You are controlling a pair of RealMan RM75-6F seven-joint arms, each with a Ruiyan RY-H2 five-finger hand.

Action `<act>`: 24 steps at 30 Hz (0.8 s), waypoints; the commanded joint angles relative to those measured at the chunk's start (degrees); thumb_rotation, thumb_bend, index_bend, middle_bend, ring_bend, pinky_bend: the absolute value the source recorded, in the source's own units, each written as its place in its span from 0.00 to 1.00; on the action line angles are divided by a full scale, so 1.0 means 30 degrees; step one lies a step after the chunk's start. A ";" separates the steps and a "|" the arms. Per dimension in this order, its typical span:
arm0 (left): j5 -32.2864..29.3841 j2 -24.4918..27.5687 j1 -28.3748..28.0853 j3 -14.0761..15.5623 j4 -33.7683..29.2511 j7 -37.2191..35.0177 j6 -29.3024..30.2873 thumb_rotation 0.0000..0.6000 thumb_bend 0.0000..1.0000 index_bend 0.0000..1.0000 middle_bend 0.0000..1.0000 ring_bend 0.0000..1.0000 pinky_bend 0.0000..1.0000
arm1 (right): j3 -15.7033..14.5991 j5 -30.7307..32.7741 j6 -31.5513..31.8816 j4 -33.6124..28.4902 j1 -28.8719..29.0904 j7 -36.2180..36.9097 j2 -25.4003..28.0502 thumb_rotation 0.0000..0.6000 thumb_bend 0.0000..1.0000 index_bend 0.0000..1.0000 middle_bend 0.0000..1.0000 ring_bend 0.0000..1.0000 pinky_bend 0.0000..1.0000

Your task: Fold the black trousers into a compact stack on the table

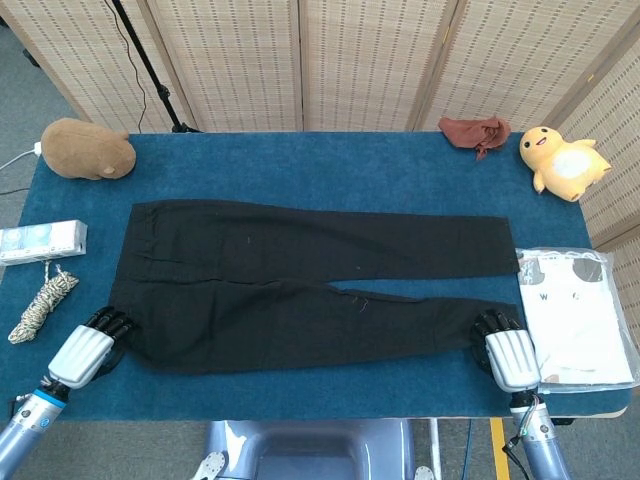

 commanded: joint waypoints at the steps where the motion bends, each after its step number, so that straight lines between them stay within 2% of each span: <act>1: -0.0112 -0.0284 0.0094 -0.0138 0.0367 -0.0310 0.0489 1.00 0.50 0.34 0.35 0.24 0.18 | -0.0005 0.0001 -0.0014 -0.0002 0.0003 0.0007 -0.0002 1.00 0.54 0.59 0.41 0.28 0.48; 5: -0.0226 -0.0622 0.0209 -0.0245 0.0939 -0.0609 0.0999 1.00 0.50 0.37 0.38 0.26 0.24 | -0.0038 -0.0005 -0.0058 0.0005 0.0001 -0.0003 -0.0016 1.00 0.54 0.59 0.41 0.28 0.48; 11: -0.0229 -0.0779 0.0154 -0.0066 0.1296 -0.0673 0.0479 1.00 0.53 0.38 0.40 0.26 0.33 | -0.0052 -0.0003 -0.0084 -0.0013 0.0000 0.0020 -0.0011 1.00 0.54 0.59 0.41 0.28 0.48; 18: -0.0307 -0.0719 0.0101 -0.0015 0.1142 -0.0659 0.0302 1.00 0.55 0.55 0.54 0.37 0.49 | -0.0018 0.0057 -0.0143 -0.0052 0.0010 0.0118 0.0018 1.00 0.54 0.59 0.41 0.28 0.48; 24: -0.0448 -0.0681 0.0082 -0.0048 0.0962 -0.0564 0.0126 1.00 0.55 0.60 0.59 0.41 0.53 | -0.0025 0.0067 -0.0164 -0.0106 0.0006 0.0176 0.0043 1.00 0.54 0.59 0.41 0.28 0.48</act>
